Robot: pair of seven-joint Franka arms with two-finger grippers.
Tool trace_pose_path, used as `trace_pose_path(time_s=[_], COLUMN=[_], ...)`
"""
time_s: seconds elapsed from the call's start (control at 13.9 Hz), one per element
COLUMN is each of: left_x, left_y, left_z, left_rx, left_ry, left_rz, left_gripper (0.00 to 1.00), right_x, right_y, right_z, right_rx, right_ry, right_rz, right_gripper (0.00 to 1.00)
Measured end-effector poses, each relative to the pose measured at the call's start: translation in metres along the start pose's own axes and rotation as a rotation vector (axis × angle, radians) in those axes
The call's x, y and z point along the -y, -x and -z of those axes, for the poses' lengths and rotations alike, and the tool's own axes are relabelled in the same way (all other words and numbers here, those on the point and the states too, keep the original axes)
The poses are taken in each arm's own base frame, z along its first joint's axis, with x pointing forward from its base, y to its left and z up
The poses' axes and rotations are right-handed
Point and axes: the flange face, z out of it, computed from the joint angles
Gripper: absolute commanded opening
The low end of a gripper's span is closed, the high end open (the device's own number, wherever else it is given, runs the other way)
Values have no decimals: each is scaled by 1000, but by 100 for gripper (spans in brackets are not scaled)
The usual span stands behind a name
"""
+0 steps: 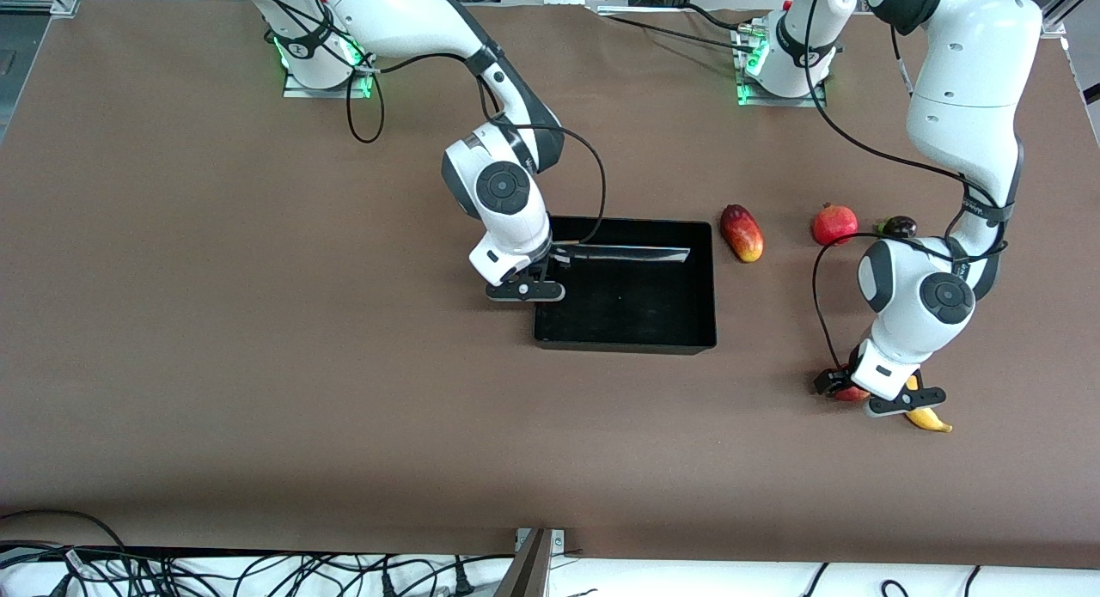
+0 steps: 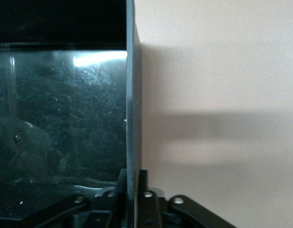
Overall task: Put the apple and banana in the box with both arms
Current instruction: 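Release the box with the right gripper while the left gripper carries the apple over, then lower the red apple into the black box and open the left gripper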
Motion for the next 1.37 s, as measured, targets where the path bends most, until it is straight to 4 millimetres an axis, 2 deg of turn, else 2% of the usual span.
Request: trace_pose_path(time_s=[0.07, 0.14, 0.29, 0.43, 0.51, 0.58, 0.65, 0.79, 0.94, 1.15, 1.37], left_x=[-12, -28, -78, -143, -174, -203, -230, -276, -311, -351, -376], left_y=[0, 0, 6, 33, 51, 70, 90, 132, 169, 218, 253], left_z=[13, 36, 101, 158, 173, 181, 181, 170, 152, 115, 80], left_rx=[34, 71, 133, 187, 211, 232, 246, 285, 323, 352, 353], left_ry=[1, 0, -3, 3, 8, 11, 12, 1, -8, -4, 6], left_rz=[15, 39, 90, 95, 87, 79, 69, 26, -20, -85, -135], left_gripper=[0, 0, 0, 0, 0, 0, 0, 0, 0, 0, 0], right_x=[0, 0, -4, -29, -52, -80, -110, -165, -198, -244, -289], right_y=[0, -2, -18, -42, -58, -74, -87, -97, -95, -80, -61], right_z=[-1, 1, 26, 76, 110, 145, 180, 239, 283, 336, 374], right_rx=[-2, -7, -33, -21, -22, -34, -40, -18, -8, 41, 56], right_ry=[-1, -5, -22, -11, -5, -2, 4, 17, 10, 1, -30], right_rz=[1, -1, -18, -65, -101, -130, -143, -140, -131, -92, -83], right_gripper=[100, 100, 100, 100, 100, 100, 100, 100, 100, 100, 100])
